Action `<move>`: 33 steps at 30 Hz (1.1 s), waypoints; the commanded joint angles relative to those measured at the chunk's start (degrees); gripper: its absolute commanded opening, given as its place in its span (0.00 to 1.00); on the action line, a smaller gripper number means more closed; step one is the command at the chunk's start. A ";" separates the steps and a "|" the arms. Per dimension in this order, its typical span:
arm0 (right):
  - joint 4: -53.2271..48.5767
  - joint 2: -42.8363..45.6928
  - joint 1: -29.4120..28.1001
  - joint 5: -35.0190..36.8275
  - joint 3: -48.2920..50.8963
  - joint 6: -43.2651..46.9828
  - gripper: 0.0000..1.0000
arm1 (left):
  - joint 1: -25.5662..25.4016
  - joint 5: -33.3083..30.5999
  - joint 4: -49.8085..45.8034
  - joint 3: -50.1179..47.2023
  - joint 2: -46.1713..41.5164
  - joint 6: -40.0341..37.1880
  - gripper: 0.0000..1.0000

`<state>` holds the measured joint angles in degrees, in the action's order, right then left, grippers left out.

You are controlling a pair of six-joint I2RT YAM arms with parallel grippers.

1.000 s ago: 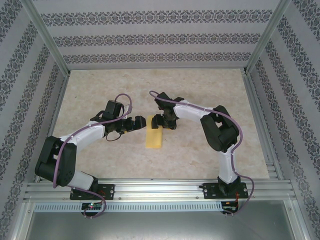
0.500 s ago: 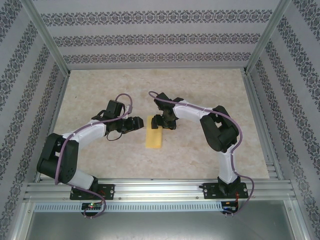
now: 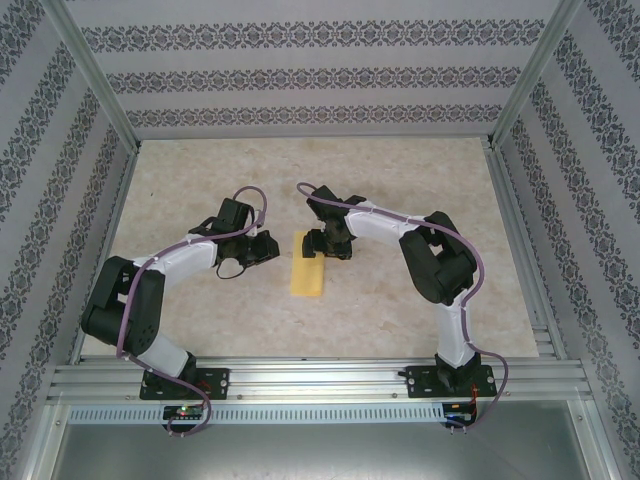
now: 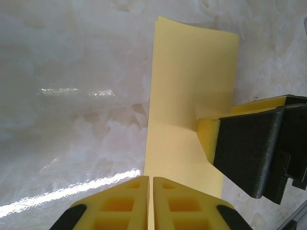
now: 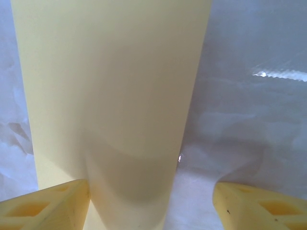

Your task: Fold a paper plane with a square sheet of paper (pick it up from the middle)

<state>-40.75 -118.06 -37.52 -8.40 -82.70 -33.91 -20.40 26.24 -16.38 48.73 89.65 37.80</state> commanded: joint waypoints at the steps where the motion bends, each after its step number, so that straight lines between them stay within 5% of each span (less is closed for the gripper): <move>1: -2.05 -4.25 0.99 6.29 1.56 -0.59 0.72 | -0.93 -0.51 -0.54 1.96 1.23 1.21 0.11; 33: -1.01 -4.26 1.70 5.15 3.13 1.49 0.69 | -2.14 0.43 -0.02 2.88 2.62 1.11 0.14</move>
<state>-40.80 -118.02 -37.12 -9.06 -82.39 -31.86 -21.71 26.26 -16.36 50.02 91.61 38.28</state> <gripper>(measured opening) 0.691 0.136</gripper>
